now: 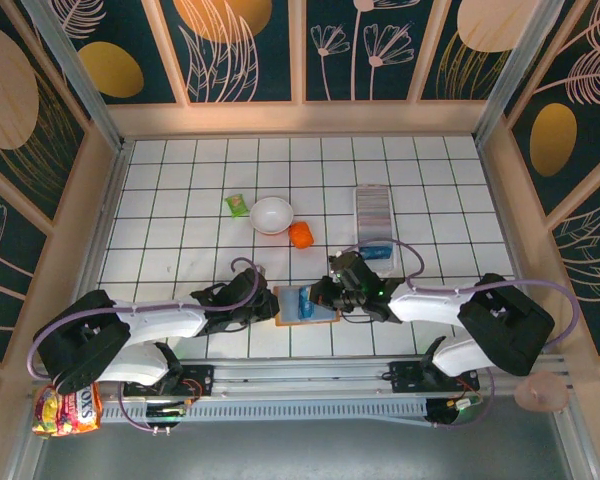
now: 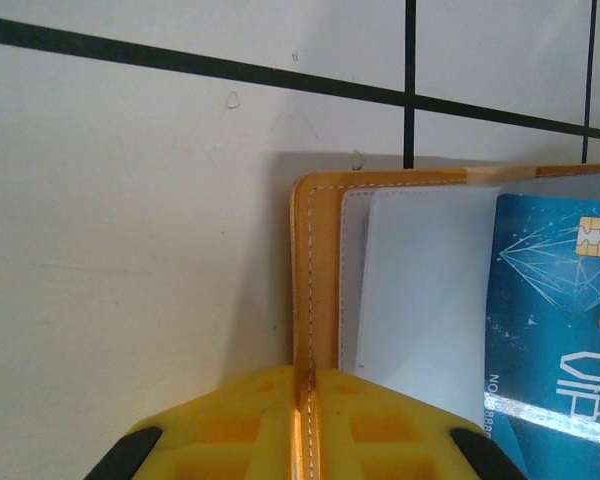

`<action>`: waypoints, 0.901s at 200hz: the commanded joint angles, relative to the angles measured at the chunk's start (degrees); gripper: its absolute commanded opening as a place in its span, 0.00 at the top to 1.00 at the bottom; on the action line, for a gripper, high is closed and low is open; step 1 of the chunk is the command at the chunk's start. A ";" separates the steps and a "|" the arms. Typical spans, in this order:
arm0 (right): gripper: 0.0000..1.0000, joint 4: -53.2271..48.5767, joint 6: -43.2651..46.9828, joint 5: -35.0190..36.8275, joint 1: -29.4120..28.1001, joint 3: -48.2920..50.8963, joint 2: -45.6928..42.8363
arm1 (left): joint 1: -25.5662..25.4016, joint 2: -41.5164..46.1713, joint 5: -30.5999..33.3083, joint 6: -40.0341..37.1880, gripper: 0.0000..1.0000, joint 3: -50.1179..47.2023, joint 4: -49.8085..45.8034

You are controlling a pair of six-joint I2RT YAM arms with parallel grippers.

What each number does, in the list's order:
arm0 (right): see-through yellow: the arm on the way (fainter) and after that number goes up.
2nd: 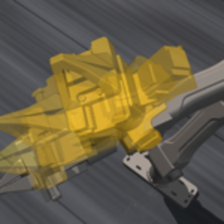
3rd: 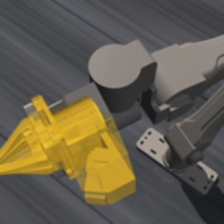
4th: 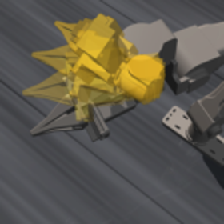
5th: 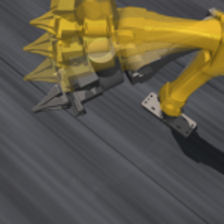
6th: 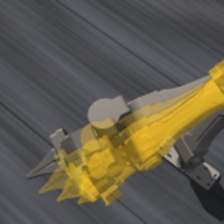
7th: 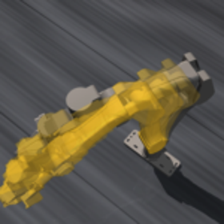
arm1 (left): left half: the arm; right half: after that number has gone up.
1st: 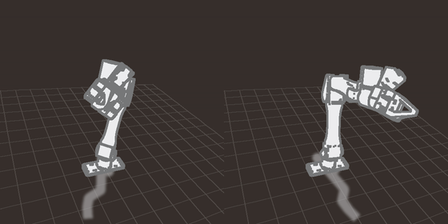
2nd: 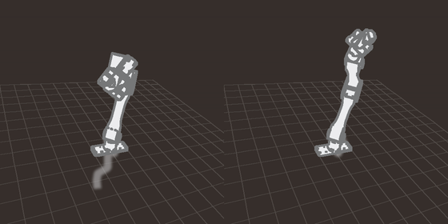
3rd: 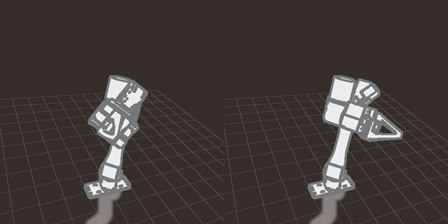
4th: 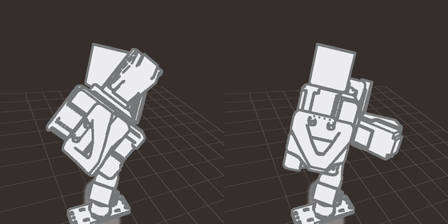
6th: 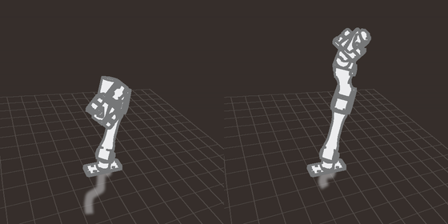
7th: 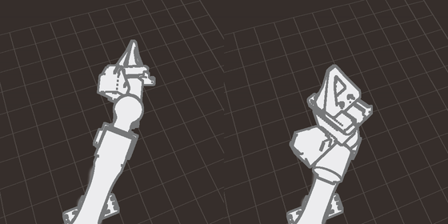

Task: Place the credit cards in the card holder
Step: Insert the credit card into the card slot.

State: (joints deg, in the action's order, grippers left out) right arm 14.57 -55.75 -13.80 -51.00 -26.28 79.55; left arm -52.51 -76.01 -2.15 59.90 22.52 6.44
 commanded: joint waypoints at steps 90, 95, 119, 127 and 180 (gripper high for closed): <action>1.00 -3.16 -0.62 4.32 -0.74 0.34 -2.24 | -0.24 -0.62 -0.75 1.09 0.88 -1.25 1.21; 1.00 -2.58 -0.71 3.94 -0.83 0.43 -2.00 | -0.34 -0.67 -0.75 1.14 0.88 -1.34 1.21; 1.00 -1.06 -0.98 2.98 -1.33 0.53 -1.28 | -0.27 -0.80 -0.97 1.41 0.88 -1.52 1.90; 1.00 -0.58 -1.02 2.74 -1.51 0.64 -1.15 | -0.28 -0.97 -1.04 1.42 0.88 -1.54 2.00; 1.00 1.41 -1.83 1.98 -1.73 2.11 -1.57 | -0.26 -1.08 -1.07 1.33 0.89 -1.54 1.85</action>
State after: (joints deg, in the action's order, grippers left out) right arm 13.96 -56.34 -11.62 -52.25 -25.65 77.82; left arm -52.51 -76.27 -2.55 60.34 21.87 7.90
